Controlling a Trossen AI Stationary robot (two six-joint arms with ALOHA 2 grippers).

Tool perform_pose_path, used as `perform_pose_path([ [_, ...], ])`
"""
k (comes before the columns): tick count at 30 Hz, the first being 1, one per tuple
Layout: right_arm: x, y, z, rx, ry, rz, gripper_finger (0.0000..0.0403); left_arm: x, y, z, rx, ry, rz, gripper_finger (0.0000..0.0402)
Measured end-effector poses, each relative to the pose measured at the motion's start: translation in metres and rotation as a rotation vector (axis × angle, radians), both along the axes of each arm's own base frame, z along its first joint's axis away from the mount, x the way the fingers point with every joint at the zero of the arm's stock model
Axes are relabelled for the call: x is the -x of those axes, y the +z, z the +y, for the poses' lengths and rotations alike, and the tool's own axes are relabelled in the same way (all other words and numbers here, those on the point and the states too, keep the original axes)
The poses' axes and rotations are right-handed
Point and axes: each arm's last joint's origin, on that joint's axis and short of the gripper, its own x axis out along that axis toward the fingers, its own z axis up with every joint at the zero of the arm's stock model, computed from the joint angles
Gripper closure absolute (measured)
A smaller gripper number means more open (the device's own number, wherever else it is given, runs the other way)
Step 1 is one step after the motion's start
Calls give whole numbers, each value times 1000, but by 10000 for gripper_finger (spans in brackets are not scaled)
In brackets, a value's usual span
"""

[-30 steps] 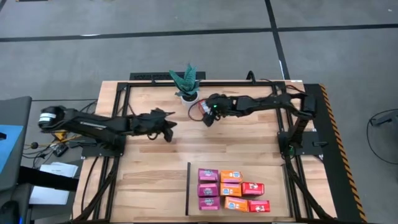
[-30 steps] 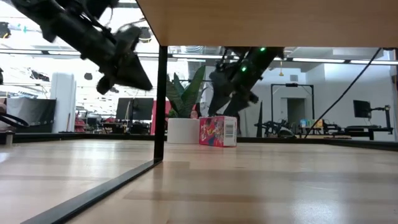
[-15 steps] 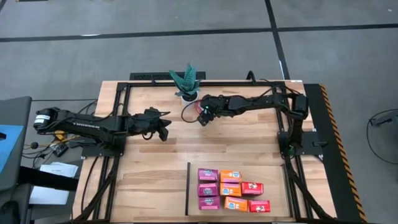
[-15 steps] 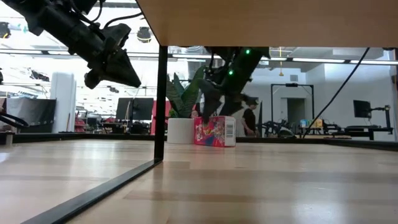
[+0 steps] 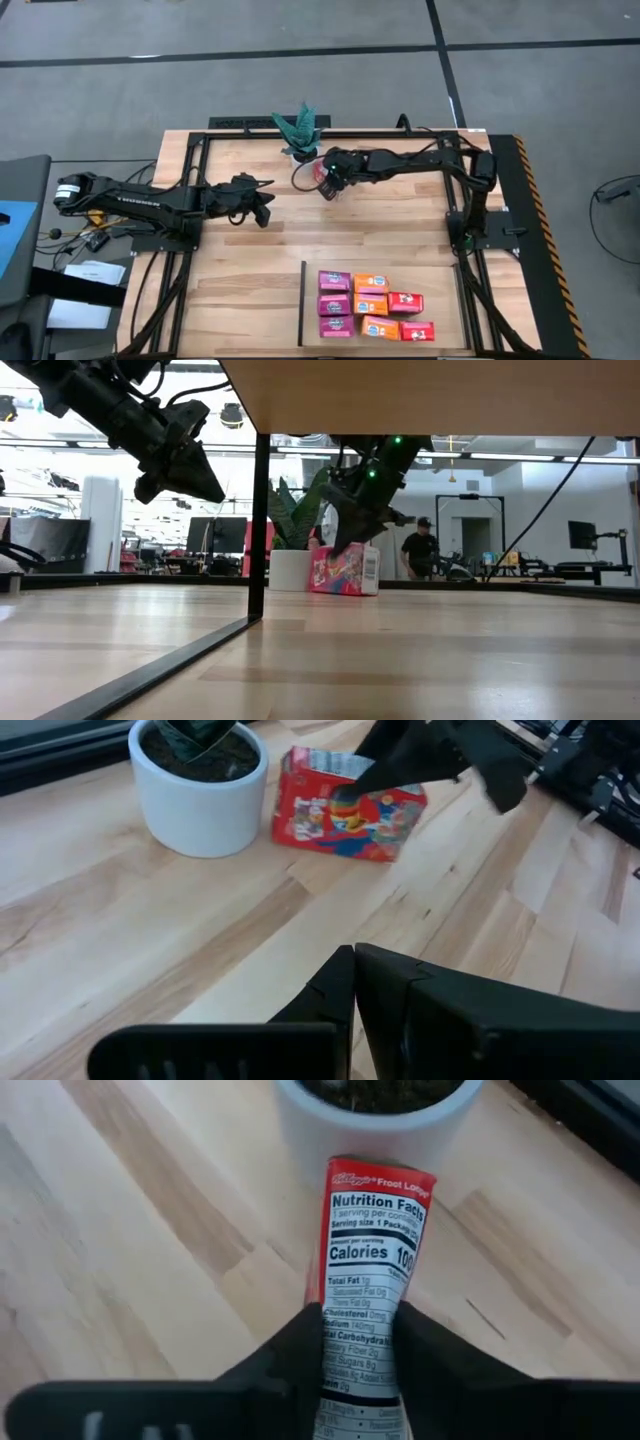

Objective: Stack cereal on shelf
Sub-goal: Put the red cereal box on the upper right shelf

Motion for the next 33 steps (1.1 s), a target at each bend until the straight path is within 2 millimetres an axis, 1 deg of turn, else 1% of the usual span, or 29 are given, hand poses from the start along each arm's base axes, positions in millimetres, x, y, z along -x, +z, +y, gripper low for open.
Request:
perform_pose_path([
  [2, 2, 7, 3, -15, 29, -15, 283, 0, 0, 0, 0, 0, 0, 401],
  [4, 6, 20, 6, -15, 48, -44, 285, 0, 0, 0, 0, 0, 0, 401],
  [7, 16, 48, 12, 5, 72, -85, 284, 0, 1, 0, 0, 0, -7, 401],
  [10, 33, 77, 25, 21, 97, -116, 280, 0, 1, 0, 0, 0, -8, 401],
  [13, 62, 104, 48, 31, 126, -193, 279, 0, 1, 0, 0, -1, -9, 401],
  [17, 113, 121, 88, 38, 113, -309, 283, -1, 1, 0, 0, -1, -14, 401],
  [19, 140, 123, 111, 40, 104, -406, 284, -1, 2, 0, -2, -2, -19, 401],
  [21, 164, 121, 133, 4, 97, -531, 282, -2, 3, 0, -11, -7, -32, 401],
  [24, 195, 113, 161, -32, 95, -690, 279, -3, 6, 0, -29, -16, -57, 401],
  [26, 214, 108, 177, -16, 74, -782, 279, -4, 8, 0, -35, -19, -77, 401],
  [30, 249, 96, 206, 55, 50, -867, 284, -5, 12, 0, -51, -25, -110, 401],
  [33, 271, 91, 227, 99, 15, -925, 286, -6, 13, 0, -53, -24, -122, 401],
])
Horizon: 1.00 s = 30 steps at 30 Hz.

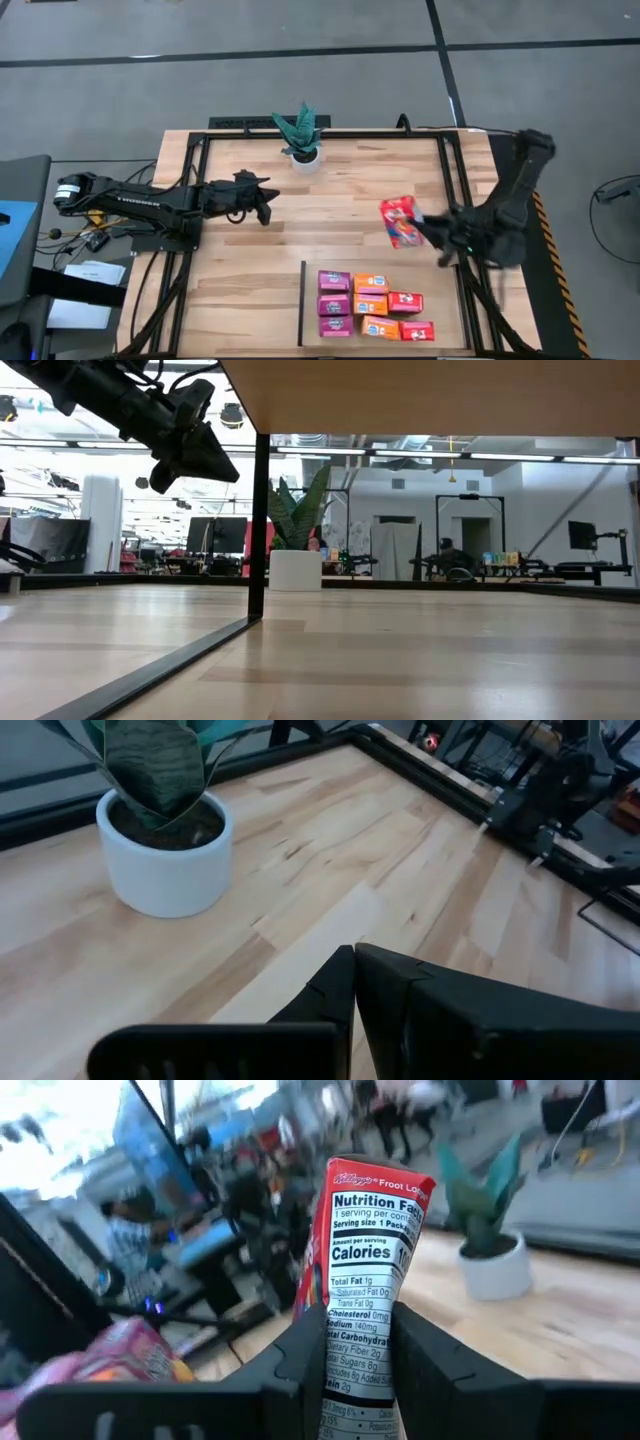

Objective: Stack cereal on shelf
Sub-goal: Put the red cereal box on the upper right shelf

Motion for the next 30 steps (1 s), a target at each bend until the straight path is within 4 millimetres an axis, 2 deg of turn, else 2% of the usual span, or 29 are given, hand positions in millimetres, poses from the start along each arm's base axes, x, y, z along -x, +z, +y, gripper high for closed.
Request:
perform_pose_path([
  [2, 13, -4, 15, 27, -16, -23, 285, 0, 1, 0, 0, 0, -10, 401],
  [4, 21, -9, 29, 45, 44, -22, 284, -1, 2, 0, 0, -2, -25, 401],
  [10, 17, -29, 58, 58, 72, -19, 289, -1, 2, 0, 18, 6, -37, 401],
  [17, 5, -50, 72, 67, 40, -14, 290, -1, 3, 0, 40, 9, -48, 401],
  [22, 4, -65, 83, 29, 55, -30, 290, -2, 5, 0, 50, 13, -76, 401],
  [30, 5, -68, 86, 2, 63, -40, 284, -6, 24, -1, 51, -43, -280, 399],
])
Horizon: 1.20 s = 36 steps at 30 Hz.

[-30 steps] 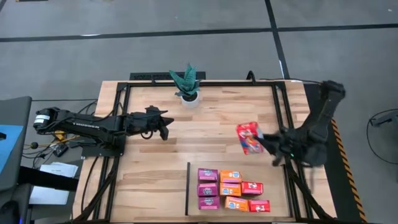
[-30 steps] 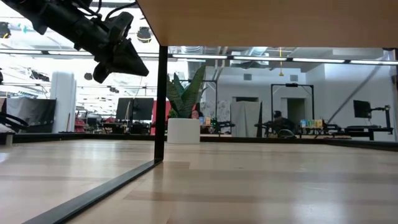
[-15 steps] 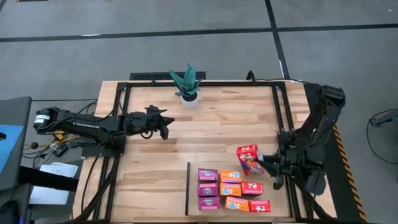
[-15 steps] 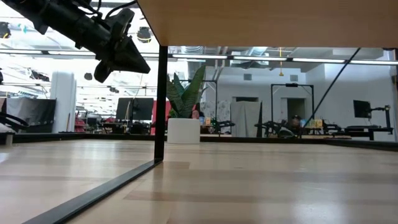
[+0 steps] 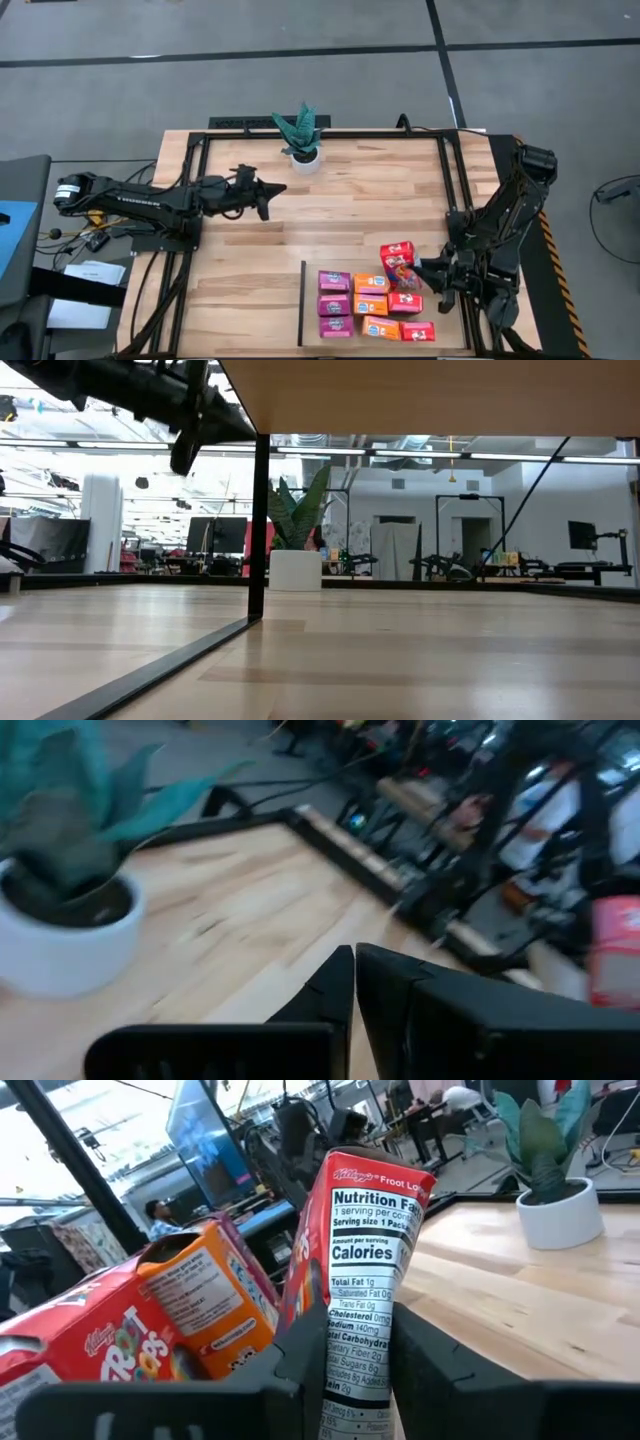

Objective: Stack cereal on shelf
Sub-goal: Put the red cereal box on the upper right shelf

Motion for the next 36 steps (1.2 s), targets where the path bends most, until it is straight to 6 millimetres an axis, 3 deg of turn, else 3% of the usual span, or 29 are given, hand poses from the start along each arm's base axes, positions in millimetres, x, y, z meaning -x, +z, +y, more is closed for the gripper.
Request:
perform_pose_path([
  [7, 1, 0, 1, -2, 16, 7, 239, -18, 19, -1, -10, -110, -72, 334],
  [12, 0, 0, 1, -11, 33, 13, 221, -59, 29, -3, -44, -253, -38, 259],
  [18, 1, 0, 3, -17, 61, 24, 228, -116, 28, 3, -87, -279, 27, 193],
  [27, 9, 0, 6, -14, 98, 24, 253, -196, 23, 3, -23, -635, 14, 177],
  [36, 8, 0, 5, -6, 87, 24, 262, -227, 22, 2, 59, -739, -13, 177],
])
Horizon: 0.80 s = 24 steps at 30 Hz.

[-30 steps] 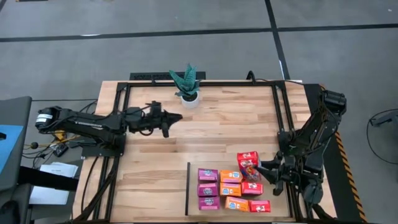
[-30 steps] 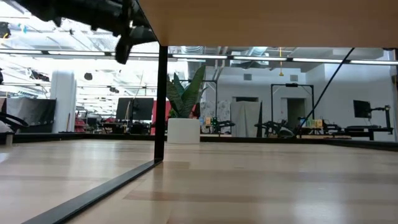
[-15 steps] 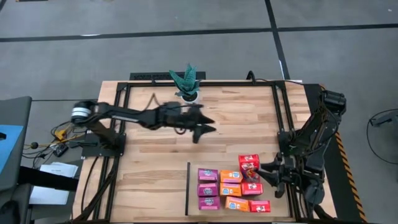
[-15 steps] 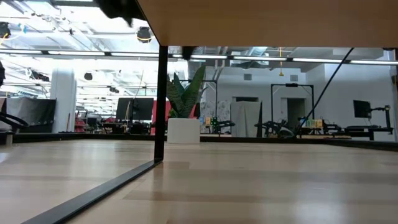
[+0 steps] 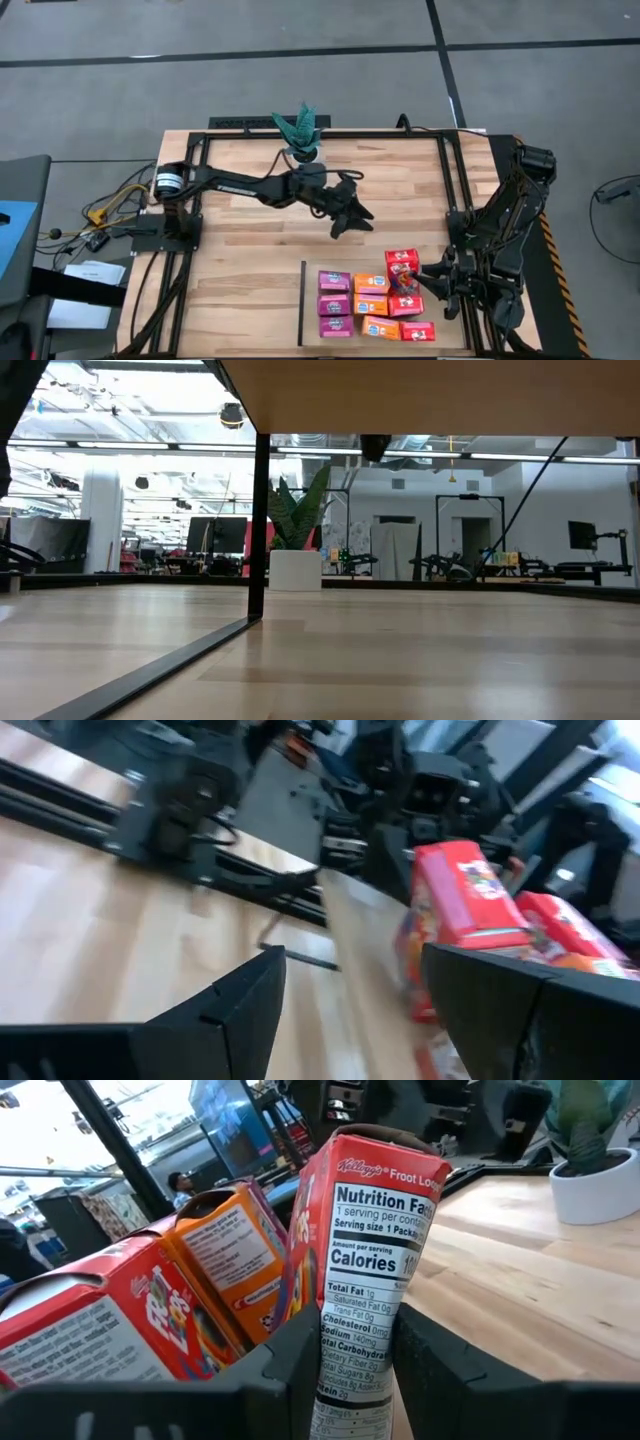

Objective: Stack cereal on shelf
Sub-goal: Put the red cereal box on the upper right shelf

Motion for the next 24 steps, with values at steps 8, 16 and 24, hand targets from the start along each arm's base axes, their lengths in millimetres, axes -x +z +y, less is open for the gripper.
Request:
perform_pose_path([
  [8, 0, 0, 0, 48, -11, 5, 207, -7, 6, -16, 15, -70, -19, 177],
  [16, 0, 0, -1, 50, -22, 0, 175, -7, 6, -25, 17, -33, -22, 177],
  [24, 2, 0, 0, 52, -11, 1, 173, -8, 9, -25, 15, 7, -49, 177],
])
